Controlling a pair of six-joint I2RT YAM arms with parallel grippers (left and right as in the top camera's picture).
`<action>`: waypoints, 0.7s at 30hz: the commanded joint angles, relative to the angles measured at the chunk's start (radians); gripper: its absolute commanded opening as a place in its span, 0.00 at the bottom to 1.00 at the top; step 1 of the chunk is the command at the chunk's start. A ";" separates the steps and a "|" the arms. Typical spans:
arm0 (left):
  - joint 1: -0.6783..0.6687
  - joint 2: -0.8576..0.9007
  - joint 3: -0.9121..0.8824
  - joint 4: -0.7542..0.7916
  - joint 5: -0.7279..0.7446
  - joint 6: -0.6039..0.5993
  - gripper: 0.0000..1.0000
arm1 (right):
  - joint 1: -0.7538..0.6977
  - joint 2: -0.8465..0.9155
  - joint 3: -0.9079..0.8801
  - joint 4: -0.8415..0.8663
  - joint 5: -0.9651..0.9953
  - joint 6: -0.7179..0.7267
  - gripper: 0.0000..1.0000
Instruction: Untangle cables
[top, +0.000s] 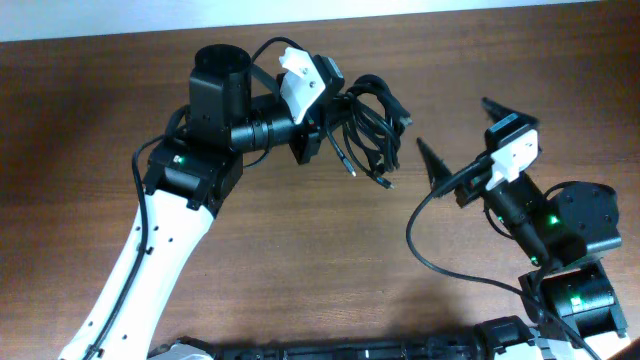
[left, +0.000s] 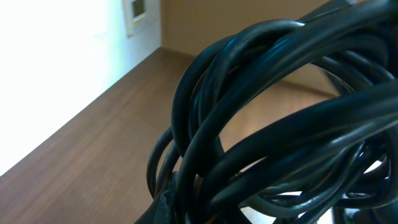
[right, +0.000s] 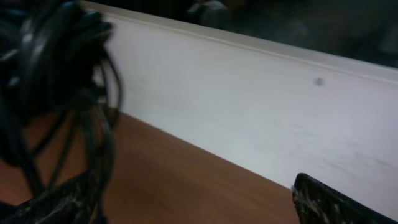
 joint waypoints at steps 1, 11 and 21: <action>0.005 -0.034 0.016 0.024 0.125 0.020 0.00 | 0.004 -0.006 0.001 -0.013 -0.187 -0.056 0.98; 0.002 -0.034 0.016 0.042 0.164 0.019 0.00 | 0.004 -0.006 0.001 -0.016 -0.228 -0.060 0.99; -0.037 -0.033 0.016 0.054 0.183 0.024 0.00 | 0.004 -0.006 0.001 0.014 -0.306 -0.059 0.99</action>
